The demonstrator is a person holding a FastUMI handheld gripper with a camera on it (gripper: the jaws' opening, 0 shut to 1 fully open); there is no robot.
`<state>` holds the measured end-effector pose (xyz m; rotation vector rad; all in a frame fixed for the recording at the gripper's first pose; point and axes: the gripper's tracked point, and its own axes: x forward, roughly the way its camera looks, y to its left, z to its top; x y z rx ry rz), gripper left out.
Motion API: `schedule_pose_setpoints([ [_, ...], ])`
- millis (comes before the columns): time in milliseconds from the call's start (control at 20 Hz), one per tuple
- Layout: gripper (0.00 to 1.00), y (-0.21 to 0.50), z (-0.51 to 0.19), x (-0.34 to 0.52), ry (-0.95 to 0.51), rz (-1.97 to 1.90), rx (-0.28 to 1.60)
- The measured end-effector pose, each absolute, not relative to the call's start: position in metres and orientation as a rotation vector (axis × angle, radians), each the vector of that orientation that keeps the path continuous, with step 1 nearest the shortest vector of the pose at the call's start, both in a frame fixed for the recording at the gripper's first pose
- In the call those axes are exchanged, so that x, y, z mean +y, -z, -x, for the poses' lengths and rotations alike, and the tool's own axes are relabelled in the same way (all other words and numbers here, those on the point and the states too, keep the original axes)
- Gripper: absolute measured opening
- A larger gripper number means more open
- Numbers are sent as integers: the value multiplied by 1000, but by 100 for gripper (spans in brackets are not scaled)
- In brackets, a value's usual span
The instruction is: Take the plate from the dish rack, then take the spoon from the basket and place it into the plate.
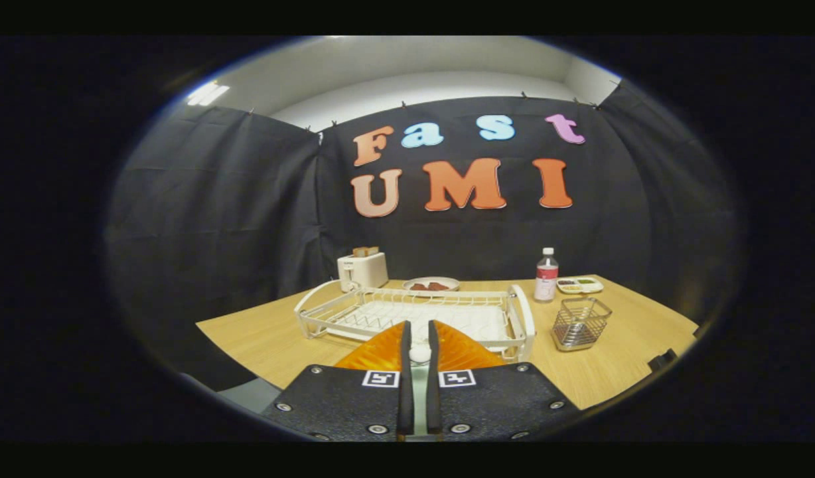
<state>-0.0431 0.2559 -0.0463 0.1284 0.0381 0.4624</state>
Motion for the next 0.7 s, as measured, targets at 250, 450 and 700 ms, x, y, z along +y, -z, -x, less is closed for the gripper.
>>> schedule_pose_setpoints([
  [250, 7, 73, 43, 265, -493, -118, 92],
  [450, 10, 93, 45, 267, -522, -124, 139],
  [700, 16, 114, 38, 260, -507, -97, 207],
])
